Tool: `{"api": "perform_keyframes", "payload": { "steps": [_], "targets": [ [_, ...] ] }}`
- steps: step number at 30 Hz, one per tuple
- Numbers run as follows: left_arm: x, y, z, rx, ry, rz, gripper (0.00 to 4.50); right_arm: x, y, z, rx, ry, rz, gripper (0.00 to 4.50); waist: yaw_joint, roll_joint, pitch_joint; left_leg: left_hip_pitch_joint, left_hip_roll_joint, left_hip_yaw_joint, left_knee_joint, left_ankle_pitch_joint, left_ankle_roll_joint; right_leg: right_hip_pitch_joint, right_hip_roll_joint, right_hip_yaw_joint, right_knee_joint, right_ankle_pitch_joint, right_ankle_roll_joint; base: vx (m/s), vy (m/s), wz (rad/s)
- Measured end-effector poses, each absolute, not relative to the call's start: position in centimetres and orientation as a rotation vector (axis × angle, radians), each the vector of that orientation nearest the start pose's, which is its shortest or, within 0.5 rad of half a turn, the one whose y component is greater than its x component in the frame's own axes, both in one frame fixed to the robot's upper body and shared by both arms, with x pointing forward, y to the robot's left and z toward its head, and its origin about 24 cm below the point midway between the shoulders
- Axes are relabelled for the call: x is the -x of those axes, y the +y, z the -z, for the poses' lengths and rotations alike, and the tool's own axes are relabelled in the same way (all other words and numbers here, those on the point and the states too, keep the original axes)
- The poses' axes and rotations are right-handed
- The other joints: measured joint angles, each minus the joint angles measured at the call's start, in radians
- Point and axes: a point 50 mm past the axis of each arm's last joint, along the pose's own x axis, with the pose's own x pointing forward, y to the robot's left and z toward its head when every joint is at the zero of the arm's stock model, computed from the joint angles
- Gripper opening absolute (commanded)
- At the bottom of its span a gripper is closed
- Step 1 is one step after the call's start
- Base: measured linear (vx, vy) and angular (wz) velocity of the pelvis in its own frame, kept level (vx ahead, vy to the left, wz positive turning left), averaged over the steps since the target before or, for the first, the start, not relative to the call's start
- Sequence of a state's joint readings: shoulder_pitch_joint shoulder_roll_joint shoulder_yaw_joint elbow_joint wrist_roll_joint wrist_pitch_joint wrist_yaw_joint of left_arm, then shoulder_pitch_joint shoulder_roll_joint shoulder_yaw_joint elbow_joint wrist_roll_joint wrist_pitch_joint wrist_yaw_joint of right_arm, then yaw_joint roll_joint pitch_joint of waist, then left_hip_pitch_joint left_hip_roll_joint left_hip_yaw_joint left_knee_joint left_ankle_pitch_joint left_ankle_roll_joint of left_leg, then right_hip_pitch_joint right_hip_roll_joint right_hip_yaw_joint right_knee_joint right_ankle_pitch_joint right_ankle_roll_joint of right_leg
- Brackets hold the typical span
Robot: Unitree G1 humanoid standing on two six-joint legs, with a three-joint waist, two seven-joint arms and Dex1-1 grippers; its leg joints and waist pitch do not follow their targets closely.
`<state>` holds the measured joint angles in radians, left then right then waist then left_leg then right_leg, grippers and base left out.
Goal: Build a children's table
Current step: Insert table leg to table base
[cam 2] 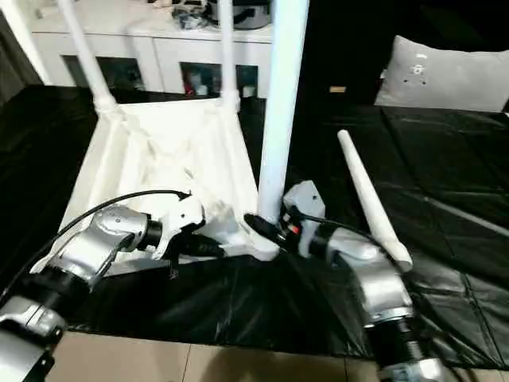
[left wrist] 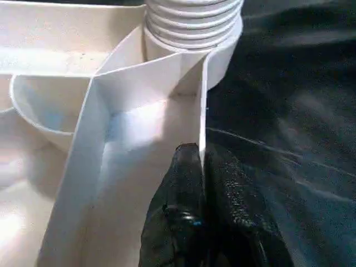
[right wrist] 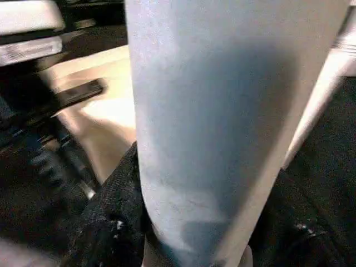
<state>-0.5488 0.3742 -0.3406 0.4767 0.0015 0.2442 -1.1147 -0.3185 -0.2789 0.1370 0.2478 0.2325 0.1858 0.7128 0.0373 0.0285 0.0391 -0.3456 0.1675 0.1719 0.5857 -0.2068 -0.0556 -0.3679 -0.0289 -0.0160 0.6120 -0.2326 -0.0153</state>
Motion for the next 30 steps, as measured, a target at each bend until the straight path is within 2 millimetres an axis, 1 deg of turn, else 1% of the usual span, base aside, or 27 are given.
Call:
{"api": "perform_keyframes", "payload": {
  "steps": [2, 3, 4, 6, 8, 9, 12, 15, 18, 21, 24, 27, 28, 30],
  "targets": [
    [-30.6, 12.4, -4.5, -0.363, 0.513, 1.212, 0.00, -30.0, -12.6, -5.2, 0.010, 0.175, -0.777, 1.91, -0.010, 0.000, 0.000, 0.001, 0.000, 0.000, 0.000, 0.000, 0.000, 0.000, 0.000, 0.000, 0.000, 0.000, 0.000, 0.000, 0.000, 0.00],
    [-30.4, 11.9, -4.3, -0.346, 0.512, 1.174, 0.00, -30.5, -12.1, -5.2, -0.009, 0.173, -0.726, 1.91, -0.018, -0.001, 0.000, 0.002, 0.000, 0.000, 0.000, 0.000, 0.000, -0.001, 0.000, 0.000, 0.000, 0.000, 0.000, 0.000, 0.000, 0.00],
    [-30.4, 11.6, -4.3, -0.339, 0.512, 1.145, 0.00, -30.9, -11.9, -5.2, -0.018, 0.173, -0.686, 1.91, -0.023, -0.001, 0.000, 0.002, 0.000, 0.000, -0.001, 0.000, 0.000, -0.002, 0.000, 0.000, -0.001, 0.000, 0.000, 0.000, 0.000, 0.00],
    [-30.2, 10.5, -4.3, -0.318, 0.505, 1.100, 0.00, -31.8, -11.8, -5.3, -0.043, 0.177, -0.602, 1.91, -0.029, -0.001, 0.000, 0.001, -0.001, 0.000, -0.001, 0.000, 0.000, -0.003, 0.000, 0.000, -0.001, 0.000, 0.000, 0.000, 0.000, 0.00],
    [-30.0, 9.0, -4.3, -0.288, 0.490, 1.079, 0.00, -32.5, -12.0, -5.3, -0.041, 0.196, -0.528, 1.91, -0.021, -0.002, 0.000, -0.003, -0.001, 0.000, -0.001, 0.000, 0.000, -0.006, 0.000, 0.000, -0.002, 0.000, 0.000, 0.000, 0.000, 0.00],
    [-30.0, 7.7, -4.3, -0.268, 0.477, 1.065, 0.00, -33.0, -12.3, -5.3, -0.048, 0.203, -0.466, 1.90, -0.012, -0.002, 0.000, -0.003, -0.001, 0.000, -0.001, 0.000, 0.000, -0.009, -0.001, 0.000, -0.002, 0.000, 0.000, 0.000, 0.000, 0.00],
    [-29.9, 5.6, -4.5, -0.276, 0.461, 1.022, 0.00, -33.9, -12.7, -5.3, -0.028, 0.223, -0.355, 1.90, 0.008, -0.002, 0.000, -0.005, -0.002, 0.000, -0.002, -0.001, 0.001, -0.010, -0.001, 0.000, -0.002, 0.007, -0.007, 0.000, 0.000, 0.00],
    [-29.9, 4.7, -4.7, -0.311, 0.447, 0.991, 0.00, -34.2, -12.5, -5.5, -0.015, 0.221, -0.317, 1.90, 0.019, -0.003, 0.000, -0.006, -0.002, 0.000, -0.006, -0.001, 0.001, -0.010, -0.001, 0.000, -0.002, 0.006, -0.006, 0.000, 0.000, 0.00],
    [-30.0, 4.8, -4.7, -0.330, 0.434, 0.976, 0.00, -34.2, -12.5, -5.4, -0.025, 0.204, -0.305, 1.90, 0.022, -0.003, 0.000, -0.006, -0.002, 0.000, -0.007, -0.001, 0.001, -0.010, -0.001, 0.000, -0.003, 0.006, -0.005, 0.000, 0.000, 0.00],
    [-30.1, 5.3, -4.7, -0.386, 0.405, 0.993, 0.00, -33.9, -12.5, -5.5, -0.044, 0.169, -0.312, 1.90, 0.022, -0.004, 0.001, -0.006, -0.002, 0.000, -0.008, -0.001, 0.001, -0.013, -0.001, 0.000, -0.003, 0.006, -0.005, 0.000, 0.000, 0.00],
    [-30.1, 6.7, -4.8, -0.429, 0.377, 1.048, 0.00, -33.4, -12.7, -5.5, -0.112, 0.116, -0.344, 1.90, 0.021, -0.004, 0.002, -0.008, -0.001, 0.000, -0.010, -0.001, 0.001, -0.016, 0.001, 0.000, -0.003, 0.006, -0.005, 0.000, 0.000, 0.00],
    [-30.1, 7.5, -5.0, -0.460, 0.353, 1.074, 0.00, -33.0, -12.9, -5.5, -0.148, 0.094, -0.389, 1.90, 0.023, -0.004, 0.002, -0.013, 0.000, 0.000, -0.010, -0.001, 0.001, -0.019, 0.002, 0.000, -0.003, 0.006, -0.005, 0.000, 0.000, 0.00],
    [-30.1, 7.8, -5.1, -0.471, 0.341, 1.083, 0.27, -32.8, -13.0, -5.6, -0.168, 0.083, -0.412, 1.90, 0.023, -0.003, 0.003, -0.015, 0.000, 0.000, -0.010, -0.001, 0.001, -0.021, 0.002, 0.000, -0.003, 0.006, -0.005, 0.000, 0.000, 0.00],
    [-30.2, 8.4, -5.4, -0.462, 0.335, 1.104, 0.53, -32.5, -13.2, -5.8, -0.202, 0.062, -0.457, 1.90, 0.025, -0.002, 0.003, -0.023, 0.000, 0.000, -0.008, 0.000, 0.002, -0.029, 0.002, 0.000, -0.001, 0.006, -0.005, 0.000, 0.000, 0.00]
  ]
}}
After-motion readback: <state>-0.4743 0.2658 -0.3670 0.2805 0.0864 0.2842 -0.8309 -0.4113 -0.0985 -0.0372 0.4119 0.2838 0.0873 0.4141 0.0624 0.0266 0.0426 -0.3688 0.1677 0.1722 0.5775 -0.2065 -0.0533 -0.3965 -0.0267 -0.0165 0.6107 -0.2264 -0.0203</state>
